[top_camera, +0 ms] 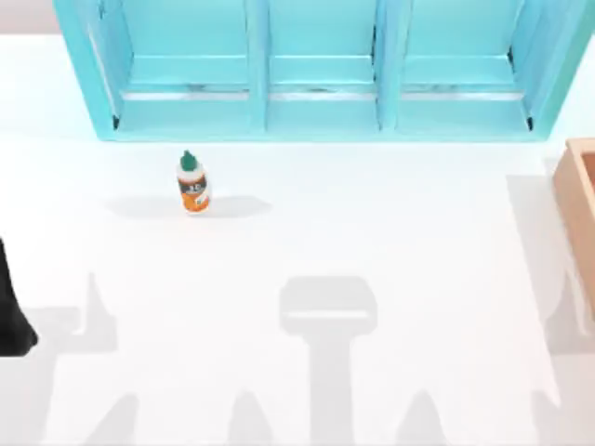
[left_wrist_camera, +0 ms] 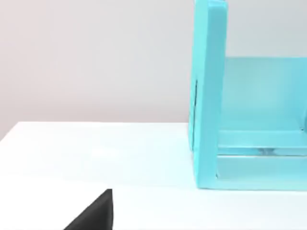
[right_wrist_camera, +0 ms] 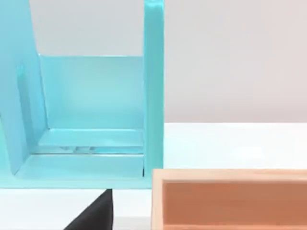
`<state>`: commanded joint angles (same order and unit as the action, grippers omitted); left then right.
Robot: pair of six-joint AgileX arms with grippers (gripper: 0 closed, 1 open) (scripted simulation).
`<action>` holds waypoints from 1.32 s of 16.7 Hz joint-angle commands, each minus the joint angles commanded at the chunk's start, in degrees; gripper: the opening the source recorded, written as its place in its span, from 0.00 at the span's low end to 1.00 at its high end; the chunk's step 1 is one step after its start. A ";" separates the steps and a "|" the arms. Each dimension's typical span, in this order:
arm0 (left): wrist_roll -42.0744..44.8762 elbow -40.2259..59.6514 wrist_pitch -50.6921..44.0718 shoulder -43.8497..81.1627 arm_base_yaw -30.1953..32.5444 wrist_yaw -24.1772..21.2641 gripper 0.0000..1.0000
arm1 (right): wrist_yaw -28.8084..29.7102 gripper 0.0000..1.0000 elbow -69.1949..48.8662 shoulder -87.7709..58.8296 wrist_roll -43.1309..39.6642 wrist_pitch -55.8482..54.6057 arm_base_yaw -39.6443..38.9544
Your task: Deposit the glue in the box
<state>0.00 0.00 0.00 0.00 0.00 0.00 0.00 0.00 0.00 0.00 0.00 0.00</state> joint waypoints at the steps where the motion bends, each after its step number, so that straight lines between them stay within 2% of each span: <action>1: 0.00 0.00 0.00 0.00 0.00 0.00 1.00 | 0.00 1.00 0.00 0.00 0.00 0.00 0.00; 5: 0.00 0.00 0.00 0.00 0.00 0.00 1.00 | 1.71 1.00 -2.44 -3.10 0.03 -1.35 -2.42; 9: 0.00 0.00 0.00 0.00 0.00 0.00 1.00 | 8.79 1.00 -11.21 -15.58 -0.24 -6.26 -9.99; 13: 0.00 0.00 0.00 0.00 0.00 0.00 1.00 | 18.92 1.00 -24.09 -36.53 0.18 -13.71 -20.44; 22: 0.00 0.00 0.00 0.00 0.00 0.00 1.00 | 46.50 1.00 -59.04 -91.78 0.09 -36.69 -43.32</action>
<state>0.00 0.00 0.00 0.00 0.00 0.00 46.50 -59.04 -91.78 0.09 -36.69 -43.32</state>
